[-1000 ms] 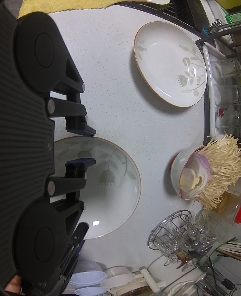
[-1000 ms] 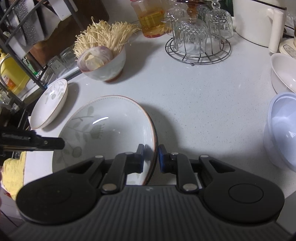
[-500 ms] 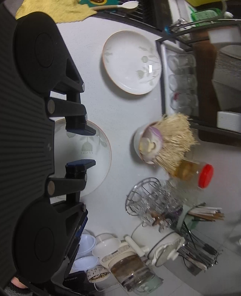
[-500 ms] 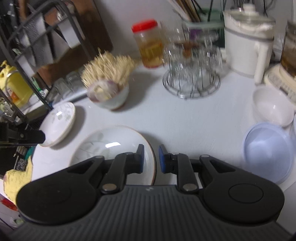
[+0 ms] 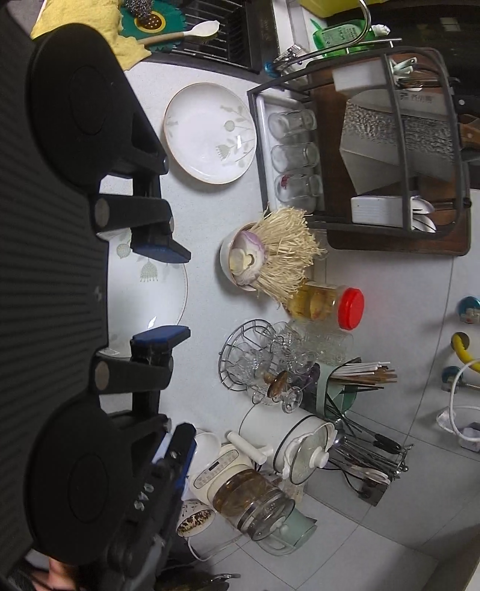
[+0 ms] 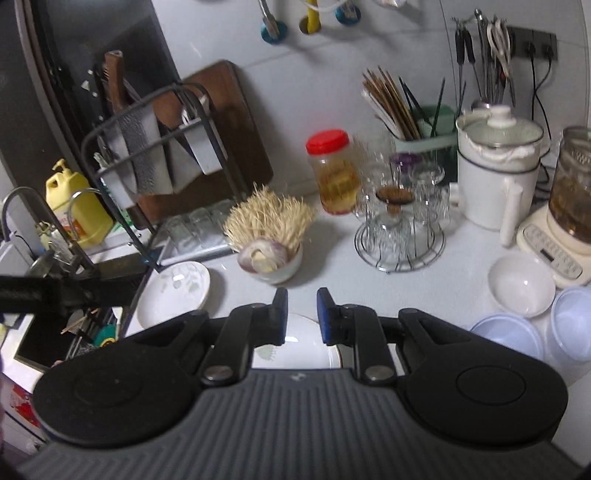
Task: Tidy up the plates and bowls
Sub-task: 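Move both grippers toward the other leaf plate near the sink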
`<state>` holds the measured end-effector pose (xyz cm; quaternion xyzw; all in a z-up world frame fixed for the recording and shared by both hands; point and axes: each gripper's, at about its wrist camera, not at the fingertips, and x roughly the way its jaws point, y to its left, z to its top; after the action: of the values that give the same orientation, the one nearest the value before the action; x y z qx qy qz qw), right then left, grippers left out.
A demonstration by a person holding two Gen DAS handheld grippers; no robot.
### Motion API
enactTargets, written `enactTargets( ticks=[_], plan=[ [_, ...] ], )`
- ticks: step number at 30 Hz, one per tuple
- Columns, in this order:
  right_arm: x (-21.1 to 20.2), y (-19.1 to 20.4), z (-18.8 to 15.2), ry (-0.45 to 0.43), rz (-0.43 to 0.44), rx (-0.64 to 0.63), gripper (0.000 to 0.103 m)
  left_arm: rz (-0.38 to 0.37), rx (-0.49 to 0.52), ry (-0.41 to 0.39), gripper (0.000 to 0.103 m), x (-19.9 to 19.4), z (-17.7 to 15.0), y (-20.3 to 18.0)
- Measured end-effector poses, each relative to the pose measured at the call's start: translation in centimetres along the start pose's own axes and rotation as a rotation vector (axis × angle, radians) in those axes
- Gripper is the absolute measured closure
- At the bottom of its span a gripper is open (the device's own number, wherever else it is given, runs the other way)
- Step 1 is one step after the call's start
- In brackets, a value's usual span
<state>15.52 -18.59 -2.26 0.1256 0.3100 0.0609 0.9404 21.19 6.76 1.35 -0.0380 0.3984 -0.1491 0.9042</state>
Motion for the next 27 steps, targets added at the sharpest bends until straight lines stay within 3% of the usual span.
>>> enactTargets(
  ticks=[6, 9, 22, 23, 26, 27],
  plan=[
    [-2.2, 0.5, -0.1, -0.026, -0.002, -0.039, 0.082, 0.019, -0.049, -0.007, 0.06, -1.3, -1.4, -0.2],
    [-2.7, 0.7, -0.6, -0.017, 0.01, -0.046, 0.082, 0.064, -0.042, -0.023, 0.06, -1.7, -2.3, -0.8],
    [-3.0, 1.5, -2.4, 0.047, 0.045, -0.071, 0.082, 0.128, -0.078, -0.066, 0.06, -2.5, -3.8, -0.9],
    [-2.9, 1.5, -2.4, 0.05, 0.05, -0.072, 0.08, 0.138, -0.088, -0.071, 0.059, -2.6, -3.9, -0.7],
    [-2.9, 1.7, -2.4, 0.052, 0.074, -0.074, 0.054, 0.173, -0.129, -0.08, 0.056, -3.0, -4.1, 0.6],
    [-2.8, 1.8, -2.4, 0.054, 0.078, -0.076, 0.052, 0.182, -0.138, -0.086, 0.055, -3.3, -4.2, 1.0]
  ],
)
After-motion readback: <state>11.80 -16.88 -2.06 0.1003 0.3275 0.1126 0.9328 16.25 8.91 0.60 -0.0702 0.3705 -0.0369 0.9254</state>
